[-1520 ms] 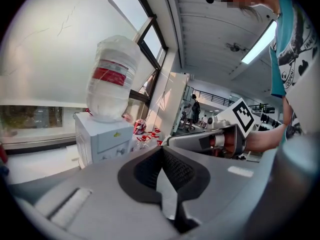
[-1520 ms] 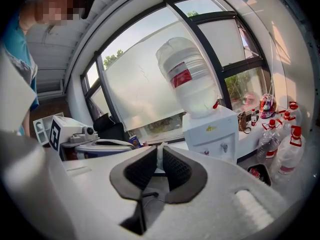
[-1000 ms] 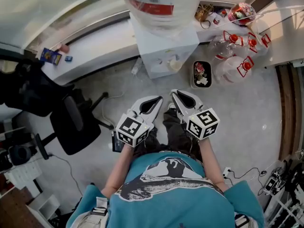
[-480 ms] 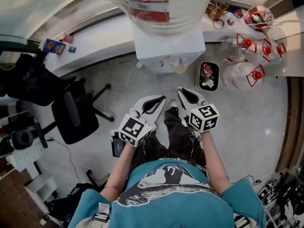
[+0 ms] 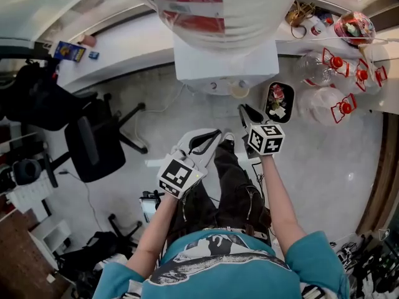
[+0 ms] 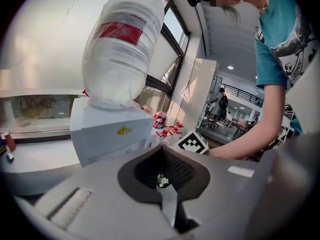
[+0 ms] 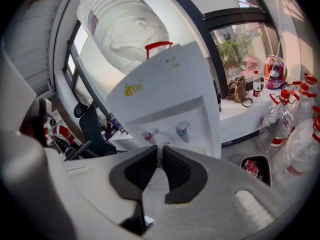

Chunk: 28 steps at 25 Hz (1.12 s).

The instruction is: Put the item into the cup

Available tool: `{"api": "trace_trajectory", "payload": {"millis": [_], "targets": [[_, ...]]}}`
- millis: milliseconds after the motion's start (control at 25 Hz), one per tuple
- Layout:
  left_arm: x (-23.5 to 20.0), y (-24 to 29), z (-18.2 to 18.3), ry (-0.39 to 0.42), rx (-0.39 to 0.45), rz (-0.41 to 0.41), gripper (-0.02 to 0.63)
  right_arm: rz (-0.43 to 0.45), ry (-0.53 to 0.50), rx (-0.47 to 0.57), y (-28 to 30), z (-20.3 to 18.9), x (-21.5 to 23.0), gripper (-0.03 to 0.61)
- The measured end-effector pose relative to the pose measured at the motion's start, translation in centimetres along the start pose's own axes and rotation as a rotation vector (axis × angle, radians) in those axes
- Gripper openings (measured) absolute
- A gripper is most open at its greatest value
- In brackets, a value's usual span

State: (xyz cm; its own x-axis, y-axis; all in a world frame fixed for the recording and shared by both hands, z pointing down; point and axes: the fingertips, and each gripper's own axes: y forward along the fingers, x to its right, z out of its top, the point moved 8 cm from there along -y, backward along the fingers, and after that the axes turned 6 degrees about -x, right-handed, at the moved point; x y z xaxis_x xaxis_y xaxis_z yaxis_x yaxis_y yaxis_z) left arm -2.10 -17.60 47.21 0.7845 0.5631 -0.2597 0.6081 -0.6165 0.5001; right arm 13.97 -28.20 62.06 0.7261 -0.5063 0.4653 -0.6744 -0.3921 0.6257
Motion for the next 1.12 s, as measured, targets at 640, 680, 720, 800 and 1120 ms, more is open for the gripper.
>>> {"api": "trace_trajectory", "payload": {"millis": [640,680,720,800,1120], "targets": [[-1.0,2.2,-2.9,-0.039,-0.043,-0.017,0.012,-0.061,0.238,-0.013,8.9,-3.3,7.3,0.035],[-1.1,2.2,-3.1,-0.041,-0.047,-0.016,0.012,-0.065,0.253,-0.005,9.2,-3.3,7.6,0.035],[-1.1,2.3,-3.3,-0.044,-0.051,-0.016,0.011,-0.069,0.266,0.004,9.4,-3.3,7.8,0.035],[-1.2,2.4,-3.5,-0.048,-0.057,-0.018,0.012,-0.072,0.291,0.023,10.0,-3.2,8.2,0.035],[-1.4,3.5,-4.1,-0.029,-0.054,-0.056,0.012,-0.117,0.254,0.021,11.6,-2.7,9.1,0.038]]}}
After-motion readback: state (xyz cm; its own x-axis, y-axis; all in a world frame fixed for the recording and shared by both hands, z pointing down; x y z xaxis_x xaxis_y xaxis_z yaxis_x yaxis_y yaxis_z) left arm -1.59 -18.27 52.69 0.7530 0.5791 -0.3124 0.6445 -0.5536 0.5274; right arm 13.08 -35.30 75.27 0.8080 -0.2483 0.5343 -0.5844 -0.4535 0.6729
